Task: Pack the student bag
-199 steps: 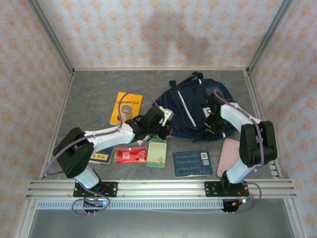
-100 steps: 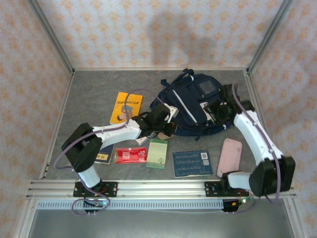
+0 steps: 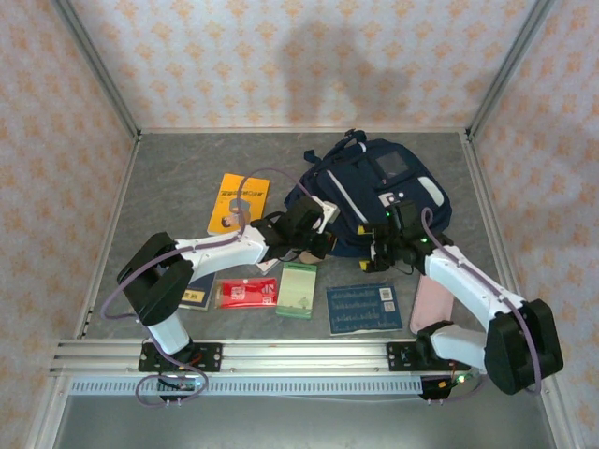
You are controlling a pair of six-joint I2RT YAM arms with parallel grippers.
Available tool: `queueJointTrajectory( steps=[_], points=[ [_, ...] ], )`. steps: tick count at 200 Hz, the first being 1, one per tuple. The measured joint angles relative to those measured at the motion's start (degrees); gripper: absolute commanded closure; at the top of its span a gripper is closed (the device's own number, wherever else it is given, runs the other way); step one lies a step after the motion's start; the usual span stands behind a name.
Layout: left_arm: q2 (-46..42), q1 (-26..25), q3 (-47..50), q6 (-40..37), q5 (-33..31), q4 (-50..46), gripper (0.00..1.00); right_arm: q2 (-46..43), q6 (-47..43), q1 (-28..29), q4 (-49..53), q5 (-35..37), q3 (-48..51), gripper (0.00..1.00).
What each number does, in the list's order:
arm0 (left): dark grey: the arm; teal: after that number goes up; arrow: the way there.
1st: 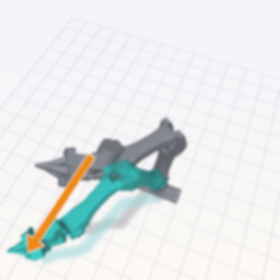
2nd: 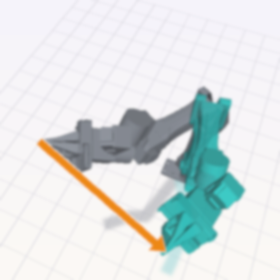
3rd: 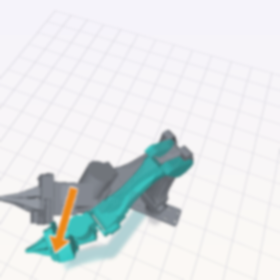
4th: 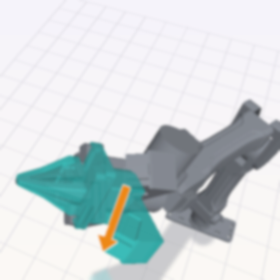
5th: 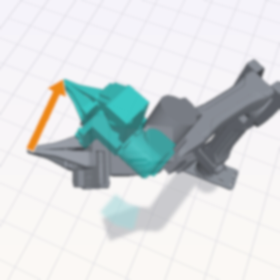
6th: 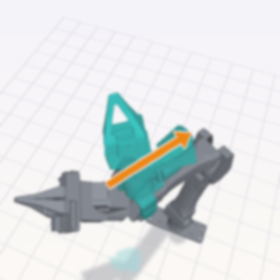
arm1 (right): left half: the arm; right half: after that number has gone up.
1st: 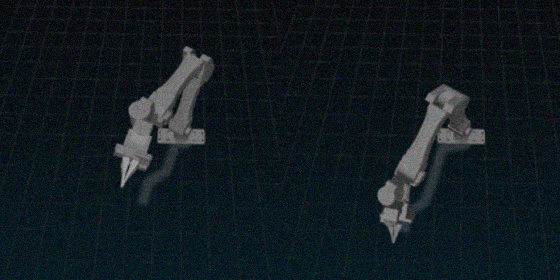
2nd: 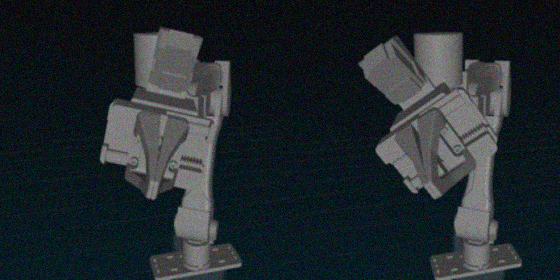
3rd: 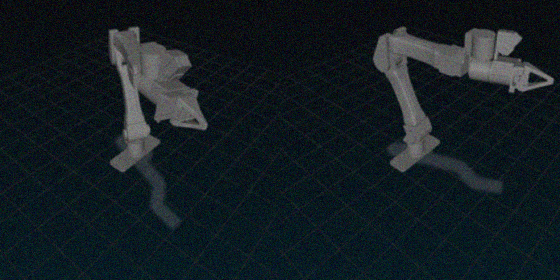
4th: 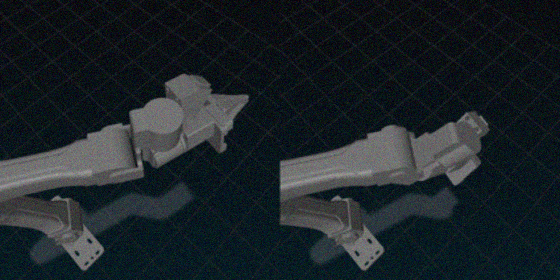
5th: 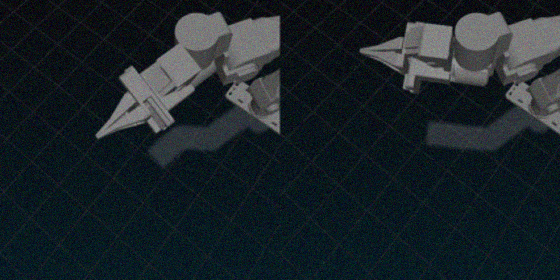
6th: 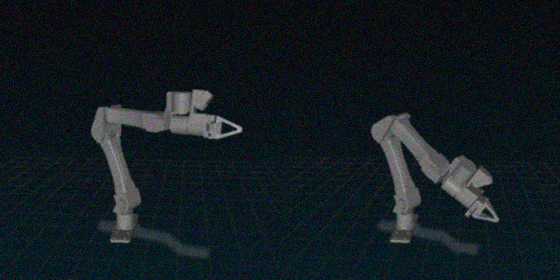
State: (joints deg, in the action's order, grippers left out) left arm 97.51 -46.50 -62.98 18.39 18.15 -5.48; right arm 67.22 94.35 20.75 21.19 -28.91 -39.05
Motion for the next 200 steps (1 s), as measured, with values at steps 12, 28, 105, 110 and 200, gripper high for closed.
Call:
queueJointTrajectory(
  steps=[12, 28, 105, 110, 200],
  points=[
    [0.00, -0.17, -0.04, 0.00, -0.02, -0.22, 1.00, 1.57, 1.84, 0.17, -2.93, 0.39, 0.35, 0.40],
    [0.00, -0.28, -0.20, -0.02, -0.20, -0.48, 1.00, 3.10, 3.39, 0.59, -5.55, 0.98, 0.52, 0.44],
    [0.02, -0.28, -1.11, -0.31, -0.44, -1.60, 1.00, -0.37, 5.11, 1.84, -7.37, 5.44, 2.45, 0.63],
    [0.02, -0.33, -1.20, -0.37, -0.42, -1.60, 1.00, -1.49, 5.07, 1.84, -7.13, 5.73, 2.64, 0.63],
    [0.02, -0.39, -1.57, -0.44, -0.42, -1.64, 1.00, -9.81, 6.64, 4.31, -9.75, 7.04, 9.03, 0.54]
  ],
)
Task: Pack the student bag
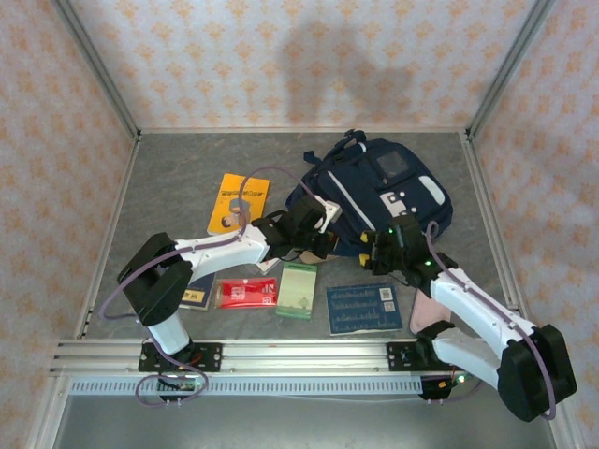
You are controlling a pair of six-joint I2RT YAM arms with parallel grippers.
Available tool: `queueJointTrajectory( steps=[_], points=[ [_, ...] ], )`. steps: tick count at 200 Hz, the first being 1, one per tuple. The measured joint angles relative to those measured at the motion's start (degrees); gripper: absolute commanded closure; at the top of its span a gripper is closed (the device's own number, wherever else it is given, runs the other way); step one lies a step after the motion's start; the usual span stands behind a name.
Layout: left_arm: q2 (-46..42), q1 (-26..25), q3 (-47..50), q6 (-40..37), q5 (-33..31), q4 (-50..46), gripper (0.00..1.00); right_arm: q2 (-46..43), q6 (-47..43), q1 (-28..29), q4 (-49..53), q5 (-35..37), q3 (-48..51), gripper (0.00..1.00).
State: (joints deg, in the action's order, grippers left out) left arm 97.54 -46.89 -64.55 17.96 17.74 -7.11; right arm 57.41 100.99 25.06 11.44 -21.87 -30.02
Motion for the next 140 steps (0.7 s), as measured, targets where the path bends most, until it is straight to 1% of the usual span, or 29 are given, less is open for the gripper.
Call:
queueJointTrajectory(
  steps=[20, 47, 66, 74, 82, 88, 103, 114, 140],
  points=[
    [0.02, 0.00, -0.09, 0.00, 0.00, -0.02, 1.00, 1.51, 0.66, 1.16, -2.78, 0.02, 0.37, 0.54],
    [0.02, 0.00, -0.24, 0.00, 0.02, -0.04, 1.00, 4.17, 1.25, 1.27, -7.10, 0.28, 1.18, 0.53],
    [0.13, 0.00, -0.24, 0.00, -0.07, -0.04, 1.00, 6.84, 1.27, 1.33, -9.94, 0.48, 1.31, 0.55],
    [0.22, 0.02, -0.24, 0.00, -0.22, -0.07, 1.00, 8.02, 1.25, 1.42, -11.21, 0.50, 1.31, 0.58],
    [0.24, 0.02, -0.24, 0.00, -0.35, -0.09, 1.00, 9.49, 0.96, 1.42, -12.52, 0.59, 1.31, 0.64],
    [0.24, 0.02, -0.24, 0.00, -0.44, -0.17, 1.00, 10.47, 0.85, 1.49, -13.33, 0.66, 1.27, 0.70],
    [0.26, 0.02, -0.24, 0.00, -0.74, -0.35, 1.00, 12.41, -0.42, 1.57, -14.45, 0.92, 0.79, 0.90],
    [0.26, 0.02, -0.24, -0.02, -1.18, -0.61, 1.00, 12.96, -1.16, 1.64, -14.12, 1.27, 0.09, 1.00],
    [0.26, 0.02, -0.24, -0.57, -1.84, -0.83, 1.00, 12.37, -4.46, 1.38, -11.26, 2.58, -1.66, 1.00]
  ],
)
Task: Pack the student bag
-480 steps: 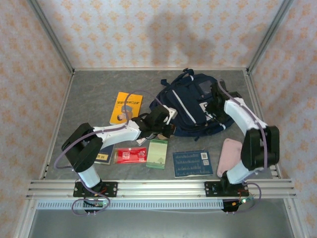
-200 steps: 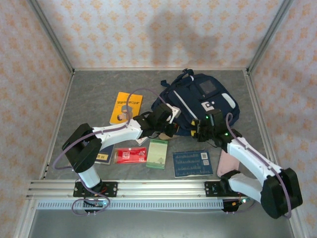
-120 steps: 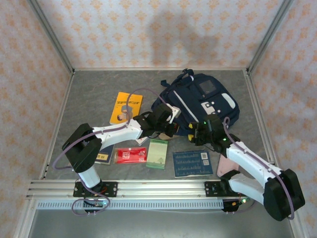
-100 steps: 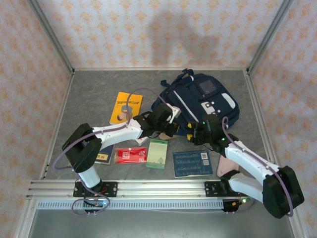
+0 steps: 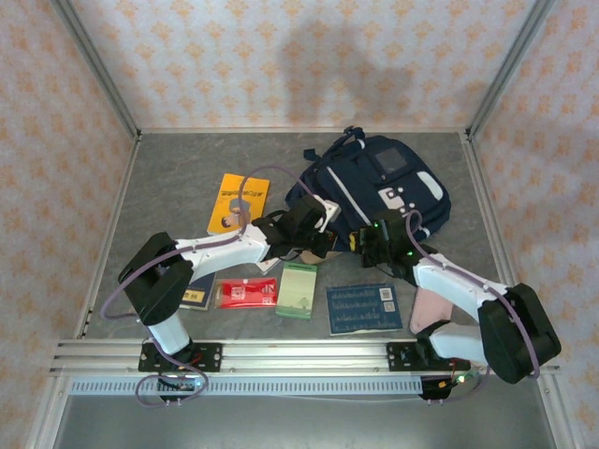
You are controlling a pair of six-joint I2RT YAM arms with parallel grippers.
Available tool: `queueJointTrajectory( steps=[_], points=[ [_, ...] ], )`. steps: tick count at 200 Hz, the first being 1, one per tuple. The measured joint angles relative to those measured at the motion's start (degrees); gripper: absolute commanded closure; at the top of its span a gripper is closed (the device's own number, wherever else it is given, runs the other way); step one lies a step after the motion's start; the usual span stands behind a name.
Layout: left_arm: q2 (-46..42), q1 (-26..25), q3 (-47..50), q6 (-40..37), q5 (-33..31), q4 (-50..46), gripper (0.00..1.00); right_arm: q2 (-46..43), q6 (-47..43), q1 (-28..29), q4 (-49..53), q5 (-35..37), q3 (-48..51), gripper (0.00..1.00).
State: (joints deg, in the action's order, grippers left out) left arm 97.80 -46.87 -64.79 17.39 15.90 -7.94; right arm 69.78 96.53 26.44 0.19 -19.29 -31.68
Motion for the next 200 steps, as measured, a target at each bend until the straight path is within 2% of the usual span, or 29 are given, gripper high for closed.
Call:
queueJointTrajectory(
  steps=[49, 128, 200],
  points=[
    [0.00, 0.68, 0.00, -2.45, -0.02, 0.00, 1.00, -4.31, -5.53, -2.47, 5.20, -0.52, -0.35, 1.00],
    [0.00, 7.21, -0.52, -5.49, 0.15, 0.11, 1.00, -6.84, -17.90, -6.64, 16.46, -5.44, -4.66, 1.00],
    [2.82, 11.39, -1.62, -5.51, 0.37, 2.08, 1.00, -5.75, -34.80, -12.22, 29.97, -10.51, -14.16, 1.00]
  ],
)
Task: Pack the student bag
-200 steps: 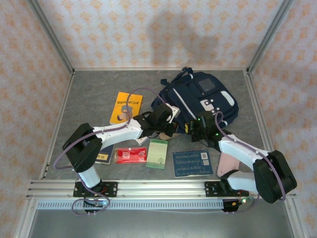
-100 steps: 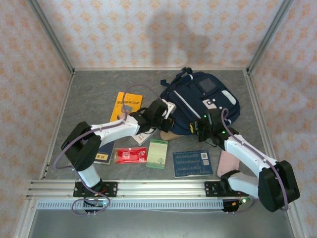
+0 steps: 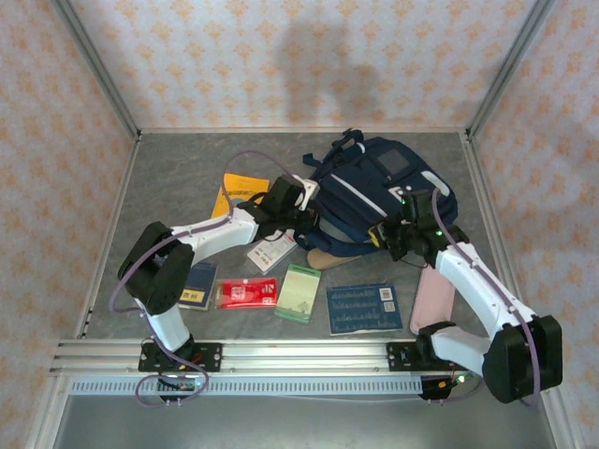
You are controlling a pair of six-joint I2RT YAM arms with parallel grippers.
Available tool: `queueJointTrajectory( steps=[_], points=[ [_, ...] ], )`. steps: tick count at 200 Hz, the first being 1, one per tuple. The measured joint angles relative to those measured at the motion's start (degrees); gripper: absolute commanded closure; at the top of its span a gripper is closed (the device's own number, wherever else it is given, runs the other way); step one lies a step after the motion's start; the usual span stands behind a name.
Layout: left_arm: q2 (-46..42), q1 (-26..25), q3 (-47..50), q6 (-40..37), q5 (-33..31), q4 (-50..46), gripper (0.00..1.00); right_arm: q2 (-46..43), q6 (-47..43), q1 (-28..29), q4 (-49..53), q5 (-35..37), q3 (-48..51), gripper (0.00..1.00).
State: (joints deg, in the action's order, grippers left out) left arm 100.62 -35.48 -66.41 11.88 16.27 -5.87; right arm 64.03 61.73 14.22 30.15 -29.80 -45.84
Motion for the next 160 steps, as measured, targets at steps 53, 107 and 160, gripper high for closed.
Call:
queueJointTrajectory(
  steps=[53, 107, 160],
  points=[
    [3.54, 2.29, -3.63, 0.02, 2.23, 0.79, 1.00, 6.29, -12.66, -2.43, 10.38, 0.04, -9.92, 1.00],
    [7.54, 2.73, -7.72, 0.04, 5.11, 1.11, 1.00, 8.90, -21.90, -3.08, 16.65, 4.81, -14.36, 1.00],
    [7.76, 4.48, -7.58, 1.66, 10.69, 5.09, 1.00, 9.55, -34.64, -2.49, 23.56, 5.99, -20.17, 0.62]
  ],
)
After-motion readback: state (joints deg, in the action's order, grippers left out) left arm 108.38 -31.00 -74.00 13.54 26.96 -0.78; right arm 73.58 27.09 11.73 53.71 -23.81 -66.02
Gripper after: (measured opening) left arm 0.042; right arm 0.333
